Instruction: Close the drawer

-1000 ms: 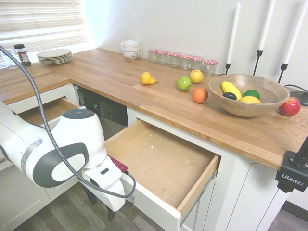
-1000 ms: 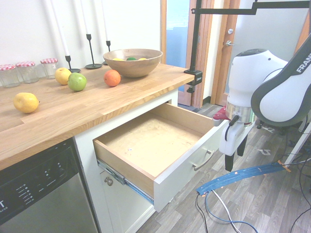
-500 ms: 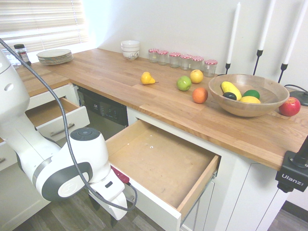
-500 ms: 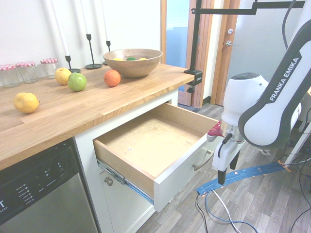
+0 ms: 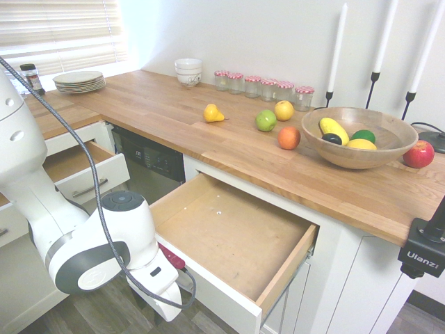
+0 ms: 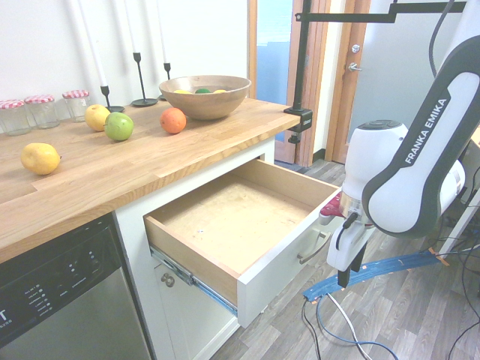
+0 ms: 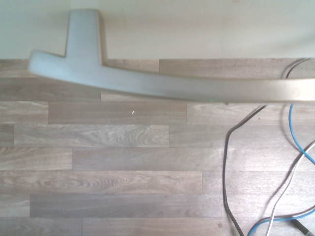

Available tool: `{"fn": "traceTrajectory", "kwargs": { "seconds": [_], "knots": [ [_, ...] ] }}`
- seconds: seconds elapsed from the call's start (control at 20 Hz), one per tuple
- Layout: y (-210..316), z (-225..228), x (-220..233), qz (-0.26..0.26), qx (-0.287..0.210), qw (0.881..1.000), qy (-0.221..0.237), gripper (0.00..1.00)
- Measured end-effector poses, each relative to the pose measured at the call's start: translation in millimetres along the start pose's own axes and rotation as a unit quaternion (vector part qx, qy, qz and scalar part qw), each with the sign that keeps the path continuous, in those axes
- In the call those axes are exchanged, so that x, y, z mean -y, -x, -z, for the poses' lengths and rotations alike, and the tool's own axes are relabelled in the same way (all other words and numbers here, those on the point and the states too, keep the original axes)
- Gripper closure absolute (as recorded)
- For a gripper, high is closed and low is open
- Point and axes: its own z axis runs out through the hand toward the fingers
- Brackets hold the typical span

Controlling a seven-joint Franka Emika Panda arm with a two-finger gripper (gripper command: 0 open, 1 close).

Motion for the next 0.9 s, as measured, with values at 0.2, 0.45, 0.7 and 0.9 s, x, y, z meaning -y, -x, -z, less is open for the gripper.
{"fn": "traceTrajectory", "kwargs": {
  "seconds": [0.2,0.45,0.7,0.9],
  "knots": [
    [-1,1,0,-0.002,-0.002,1.000,-0.003,1.00],
    [-3,2,1,-0.004,-0.003,1.000,-0.006,1.00],
    [-6,5,7,-0.003,-0.007,1.000,-0.011,1.00],
    [-11,8,14,-0.007,-0.012,1.000,-0.017,1.00]
  ]
}}
